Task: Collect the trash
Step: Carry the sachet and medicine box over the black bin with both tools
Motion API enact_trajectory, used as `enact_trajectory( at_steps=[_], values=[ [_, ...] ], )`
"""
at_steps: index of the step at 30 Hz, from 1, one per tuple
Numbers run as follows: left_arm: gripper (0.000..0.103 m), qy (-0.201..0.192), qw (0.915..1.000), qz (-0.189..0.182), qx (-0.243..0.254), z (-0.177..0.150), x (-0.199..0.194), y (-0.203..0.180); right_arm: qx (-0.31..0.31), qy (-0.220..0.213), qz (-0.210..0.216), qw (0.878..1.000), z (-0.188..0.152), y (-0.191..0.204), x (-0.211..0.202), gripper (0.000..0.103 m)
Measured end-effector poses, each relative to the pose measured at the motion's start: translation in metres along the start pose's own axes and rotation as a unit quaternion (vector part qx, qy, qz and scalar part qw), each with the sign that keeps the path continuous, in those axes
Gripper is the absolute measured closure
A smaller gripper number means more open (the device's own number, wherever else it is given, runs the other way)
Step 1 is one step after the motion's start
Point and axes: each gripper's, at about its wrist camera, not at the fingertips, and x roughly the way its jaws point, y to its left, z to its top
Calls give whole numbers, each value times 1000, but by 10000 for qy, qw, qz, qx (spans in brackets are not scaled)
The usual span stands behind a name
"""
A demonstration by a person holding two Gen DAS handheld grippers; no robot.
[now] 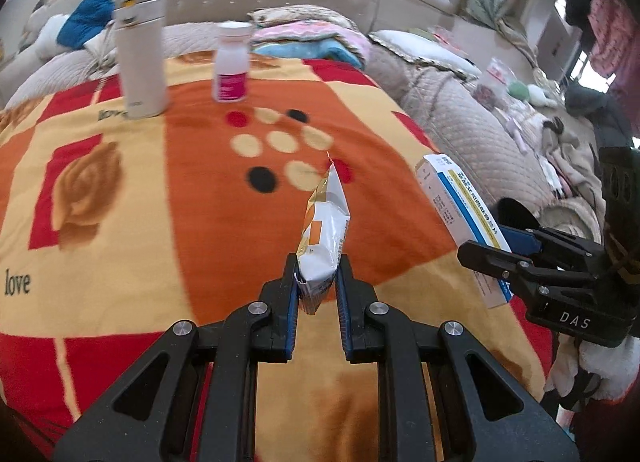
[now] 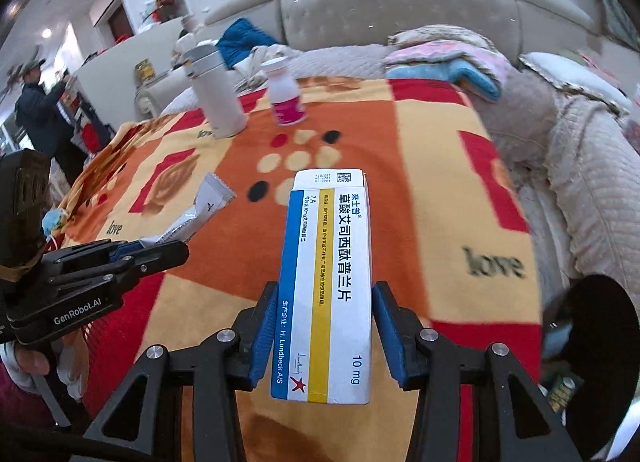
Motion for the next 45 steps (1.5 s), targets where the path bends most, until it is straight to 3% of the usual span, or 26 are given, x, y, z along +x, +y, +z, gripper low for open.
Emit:
enact_trajectory(
  at_steps=[10,22,31,45],
  values=[
    [89,104,9992,-95,371,3,15,-47,391,-134,-153,9990,-17,-40,-24,58],
    [89,176,9987,-106,461,2,28,-66,550,-198,-166,9982,-25,-59,-34,58],
    [89,206,9976,-365,560,4,35,-88,735,-174,-444,9962,-28,-84,-45,58],
    [89,336,9908,-691,1113,9,52,-152,1255,-271,-768,9887,-44,-136,-69,58]
  ],
)
